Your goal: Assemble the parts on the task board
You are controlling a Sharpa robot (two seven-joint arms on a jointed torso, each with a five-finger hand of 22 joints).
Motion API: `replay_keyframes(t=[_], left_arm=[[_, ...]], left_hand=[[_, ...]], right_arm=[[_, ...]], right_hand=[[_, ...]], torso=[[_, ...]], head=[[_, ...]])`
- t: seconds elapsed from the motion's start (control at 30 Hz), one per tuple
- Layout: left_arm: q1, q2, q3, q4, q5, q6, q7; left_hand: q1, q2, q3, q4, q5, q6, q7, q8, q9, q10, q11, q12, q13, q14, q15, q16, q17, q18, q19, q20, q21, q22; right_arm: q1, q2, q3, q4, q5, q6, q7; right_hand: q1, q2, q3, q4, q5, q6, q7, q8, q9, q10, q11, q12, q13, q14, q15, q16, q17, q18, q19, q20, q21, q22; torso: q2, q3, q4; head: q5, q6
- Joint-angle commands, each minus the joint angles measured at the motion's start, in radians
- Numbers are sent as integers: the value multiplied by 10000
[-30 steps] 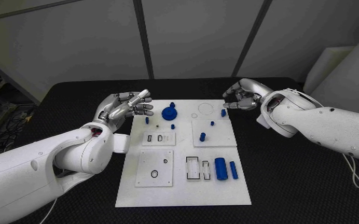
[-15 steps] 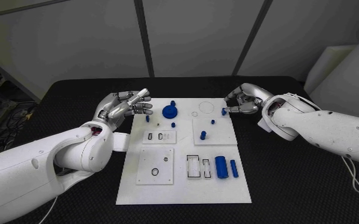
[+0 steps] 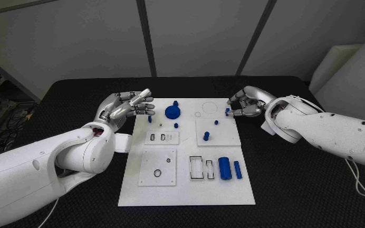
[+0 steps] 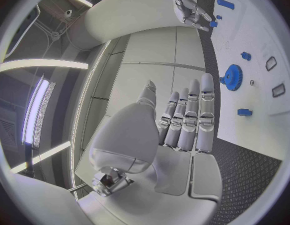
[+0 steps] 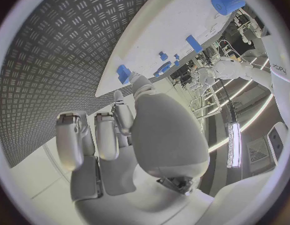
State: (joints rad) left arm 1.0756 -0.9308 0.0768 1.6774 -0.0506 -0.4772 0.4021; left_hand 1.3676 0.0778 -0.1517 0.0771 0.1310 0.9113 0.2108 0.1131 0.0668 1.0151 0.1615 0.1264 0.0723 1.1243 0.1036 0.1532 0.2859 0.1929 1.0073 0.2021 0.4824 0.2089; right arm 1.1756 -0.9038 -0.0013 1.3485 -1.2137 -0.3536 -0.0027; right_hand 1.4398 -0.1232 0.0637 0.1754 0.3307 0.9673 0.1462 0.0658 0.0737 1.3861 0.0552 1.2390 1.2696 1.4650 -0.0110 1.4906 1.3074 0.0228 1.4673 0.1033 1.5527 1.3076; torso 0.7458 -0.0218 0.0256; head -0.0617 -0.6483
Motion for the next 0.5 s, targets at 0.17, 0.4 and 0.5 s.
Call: replay_keyframes(t=[0.17,0.4,0.5], left_arm=[[0,16,6,-5,-32,98,40],[-6,3,6,-19,-32,66,15],[-9,4,6,-21,-32,64,14]], left_hand=[[105,17,6,-50,-18,70,29,-69,-6,49,4,-68,-11,-49,29,-65,15,-121,-53,15,-63,-9],[105,17,6,-50,-18,70,29,-69,-6,49,4,-68,-11,-49,29,-65,15,-121,-53,15,-63,-9],[106,24,7,-57,-17,67,32,-75,-6,47,6,-74,-12,-53,31,-78,19,-121,-69,19,-77,-17]], right_arm=[[-96,59,-1,-61,10,269,122],[-143,111,-1,-113,-3,349,162],[-148,142,0,-134,-15,363,171]], right_hand=[[164,88,4,-17,-40,181,-20,100,44,-3,12,31,50,785,-25,8,1461,-110,659,-32,-36,2182],[228,197,47,-30,-14,446,-89,182,83,68,-42,119,134,795,-68,31,1498,-120,690,-57,-18,2220],[241,229,63,-30,-9,504,-100,196,90,80,-54,130,146,796,-79,33,1503,-122,696,-66,-15,2227]], torso=[[-3,1,-8],[-15,-6,-2],[-15,-6,-3]], head=[[17,-21],[36,-21],[52,-39]])
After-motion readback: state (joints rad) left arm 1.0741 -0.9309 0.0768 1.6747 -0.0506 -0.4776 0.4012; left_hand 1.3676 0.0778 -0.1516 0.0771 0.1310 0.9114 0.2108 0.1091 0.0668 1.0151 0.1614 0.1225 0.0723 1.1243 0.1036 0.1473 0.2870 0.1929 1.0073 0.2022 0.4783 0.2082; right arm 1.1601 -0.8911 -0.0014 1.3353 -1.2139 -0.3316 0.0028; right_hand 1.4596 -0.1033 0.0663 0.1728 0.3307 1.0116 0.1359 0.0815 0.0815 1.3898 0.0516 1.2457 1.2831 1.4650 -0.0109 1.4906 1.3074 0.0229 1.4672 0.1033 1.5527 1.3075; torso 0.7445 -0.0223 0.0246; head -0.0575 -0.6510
